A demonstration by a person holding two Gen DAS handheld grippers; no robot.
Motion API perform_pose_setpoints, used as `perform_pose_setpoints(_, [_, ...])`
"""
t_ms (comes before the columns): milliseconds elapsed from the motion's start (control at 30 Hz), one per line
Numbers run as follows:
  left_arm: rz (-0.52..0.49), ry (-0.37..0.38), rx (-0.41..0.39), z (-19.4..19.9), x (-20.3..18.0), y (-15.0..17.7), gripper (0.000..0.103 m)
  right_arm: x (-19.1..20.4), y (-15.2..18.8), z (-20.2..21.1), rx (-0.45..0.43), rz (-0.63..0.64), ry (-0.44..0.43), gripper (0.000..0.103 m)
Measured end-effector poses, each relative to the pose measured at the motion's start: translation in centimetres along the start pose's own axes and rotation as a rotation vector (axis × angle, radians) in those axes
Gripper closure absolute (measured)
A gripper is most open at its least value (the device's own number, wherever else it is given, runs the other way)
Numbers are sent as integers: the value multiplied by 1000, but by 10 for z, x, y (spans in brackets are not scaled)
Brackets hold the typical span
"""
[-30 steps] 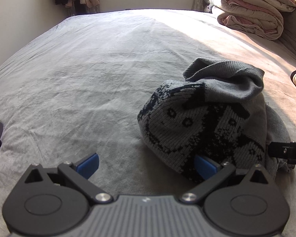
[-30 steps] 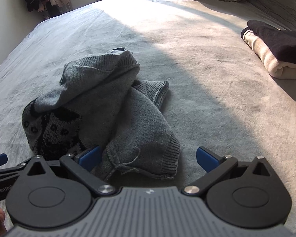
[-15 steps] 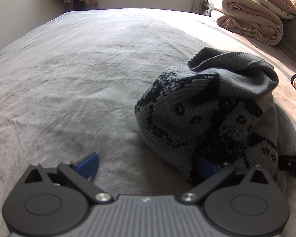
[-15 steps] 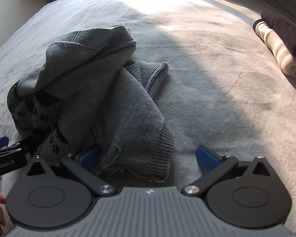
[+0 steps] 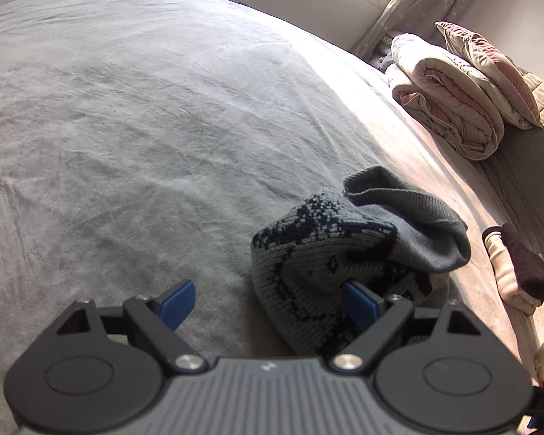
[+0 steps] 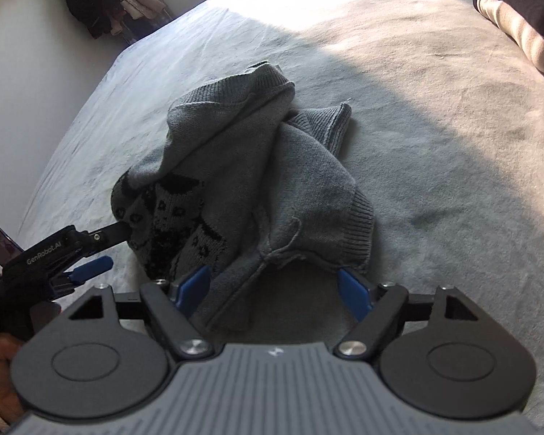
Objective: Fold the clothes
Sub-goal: 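Grasp the sweater with the left gripper while the right gripper grasps another part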
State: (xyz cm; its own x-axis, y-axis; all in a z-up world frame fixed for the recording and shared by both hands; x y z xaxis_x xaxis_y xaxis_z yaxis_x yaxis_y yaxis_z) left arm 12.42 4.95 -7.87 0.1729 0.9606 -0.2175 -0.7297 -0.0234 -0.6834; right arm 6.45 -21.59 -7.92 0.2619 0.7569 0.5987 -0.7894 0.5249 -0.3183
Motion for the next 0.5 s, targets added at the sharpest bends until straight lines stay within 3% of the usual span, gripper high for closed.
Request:
perform_pose_setpoints(133, [14, 19, -77, -9, -1, 0, 38, 7, 3, -7, 35, -85, -85, 37])
perform_pose_setpoints(200, [15, 25, -95, -16, 0, 2, 47, 11, 5, -13, 51, -116, -102, 49])
perform_pose_setpoints(233, [16, 34, -105, -17, -1, 3, 55, 9, 6, -16, 51, -131, -102, 61])
perform_pose_setpoints(267, [18, 43, -115, -18, -1, 4, 70, 8, 6, -17, 52, -143, -103, 74])
perform_pose_setpoints(333, [20, 78, -133, -17, -6, 4, 90, 12, 4, -16, 37, -159, -117, 89])
perform_pose_setpoints(500, [-32, 200, -205, 3, -31, 0, 93, 14, -13, 13, -58, -149, -135, 91])
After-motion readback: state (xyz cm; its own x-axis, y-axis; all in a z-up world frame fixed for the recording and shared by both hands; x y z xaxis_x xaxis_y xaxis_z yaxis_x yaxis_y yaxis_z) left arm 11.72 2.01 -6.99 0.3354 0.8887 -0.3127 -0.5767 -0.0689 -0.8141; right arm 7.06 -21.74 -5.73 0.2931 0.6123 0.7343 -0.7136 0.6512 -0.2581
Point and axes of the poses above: each gripper's, at about its wrist camera, not at the fingertips, and z roughly against the way its jaws point, x to its left, y to its underside, the point moved 5 cm from there along -z, roughly the way its jaws point, and after that the axes turned 15 degrees about -z, right-handed, at the moved point
